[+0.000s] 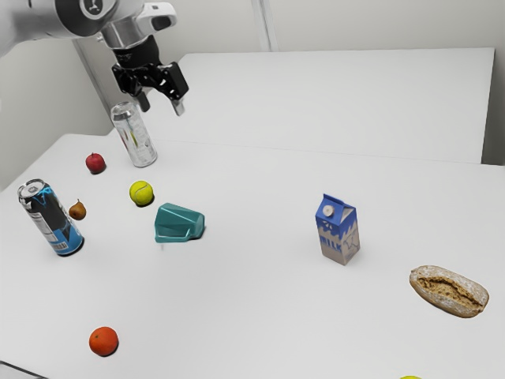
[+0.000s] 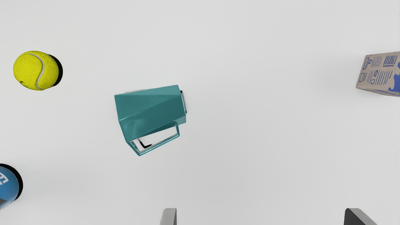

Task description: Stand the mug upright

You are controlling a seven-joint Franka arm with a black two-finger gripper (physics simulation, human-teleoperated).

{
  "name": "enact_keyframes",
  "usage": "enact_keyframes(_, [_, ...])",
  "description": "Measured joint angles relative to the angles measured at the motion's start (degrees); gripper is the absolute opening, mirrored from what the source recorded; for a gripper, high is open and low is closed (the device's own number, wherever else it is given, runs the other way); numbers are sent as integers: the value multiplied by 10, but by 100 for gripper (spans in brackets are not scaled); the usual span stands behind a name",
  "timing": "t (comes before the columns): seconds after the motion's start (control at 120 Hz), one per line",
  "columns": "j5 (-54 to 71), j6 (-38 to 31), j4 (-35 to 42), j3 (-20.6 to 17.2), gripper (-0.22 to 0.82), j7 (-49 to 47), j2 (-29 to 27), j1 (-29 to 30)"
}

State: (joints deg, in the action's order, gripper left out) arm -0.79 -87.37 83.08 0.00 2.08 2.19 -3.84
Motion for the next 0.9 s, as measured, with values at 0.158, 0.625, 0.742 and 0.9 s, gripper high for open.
enact_keyframes(0.158, [0,0,0,0,58,-3,1,-7])
enact_keyframes(0.625, [-34,27,-20,-1,58,11,29,99])
enact_keyframes(0.742, [-63,29,-5,1,58,28,33,142])
enact_keyframes(0.9, [-86,18,26,4,58,58,42,167])
